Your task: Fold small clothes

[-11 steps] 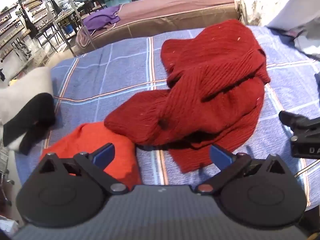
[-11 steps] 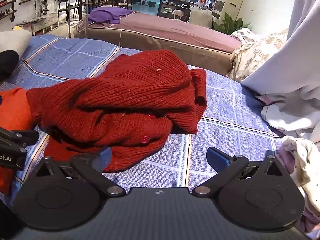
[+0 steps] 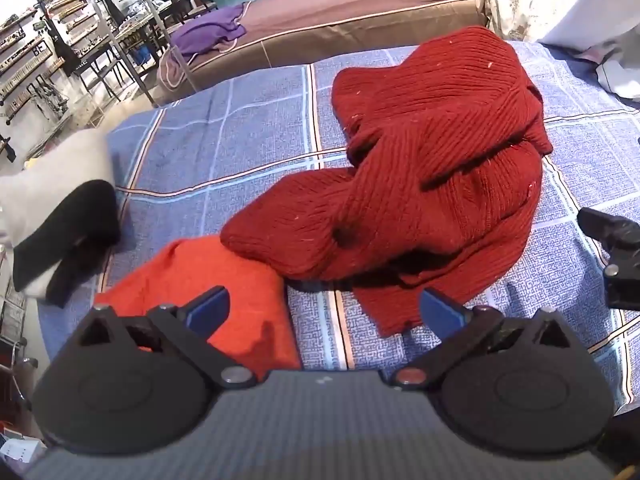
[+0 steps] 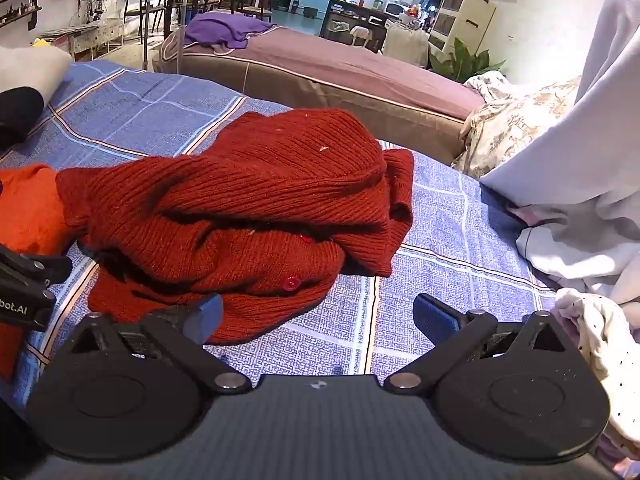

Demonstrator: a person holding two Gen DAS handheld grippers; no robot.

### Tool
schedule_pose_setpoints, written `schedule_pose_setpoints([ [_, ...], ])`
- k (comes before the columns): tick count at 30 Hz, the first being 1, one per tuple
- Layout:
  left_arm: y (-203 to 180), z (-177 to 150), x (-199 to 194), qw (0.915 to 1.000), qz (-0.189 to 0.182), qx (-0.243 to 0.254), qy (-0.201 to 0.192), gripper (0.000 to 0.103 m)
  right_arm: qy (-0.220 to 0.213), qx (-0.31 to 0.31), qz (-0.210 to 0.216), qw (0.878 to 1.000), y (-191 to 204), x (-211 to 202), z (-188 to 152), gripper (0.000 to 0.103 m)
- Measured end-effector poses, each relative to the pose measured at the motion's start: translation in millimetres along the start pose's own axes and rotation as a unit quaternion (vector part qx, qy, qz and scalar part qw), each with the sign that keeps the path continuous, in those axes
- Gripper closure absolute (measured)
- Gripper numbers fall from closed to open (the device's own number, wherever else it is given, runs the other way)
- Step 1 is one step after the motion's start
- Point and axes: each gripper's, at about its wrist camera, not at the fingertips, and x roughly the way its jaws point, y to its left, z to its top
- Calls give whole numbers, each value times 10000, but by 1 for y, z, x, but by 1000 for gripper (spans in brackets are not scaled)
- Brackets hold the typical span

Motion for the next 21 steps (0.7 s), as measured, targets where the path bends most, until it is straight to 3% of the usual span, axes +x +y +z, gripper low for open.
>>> schedule_pose_setpoints([
  [21,-2,1,9,9991,201,348,130,0,7,-404,8,9992,14,-2,6,0],
])
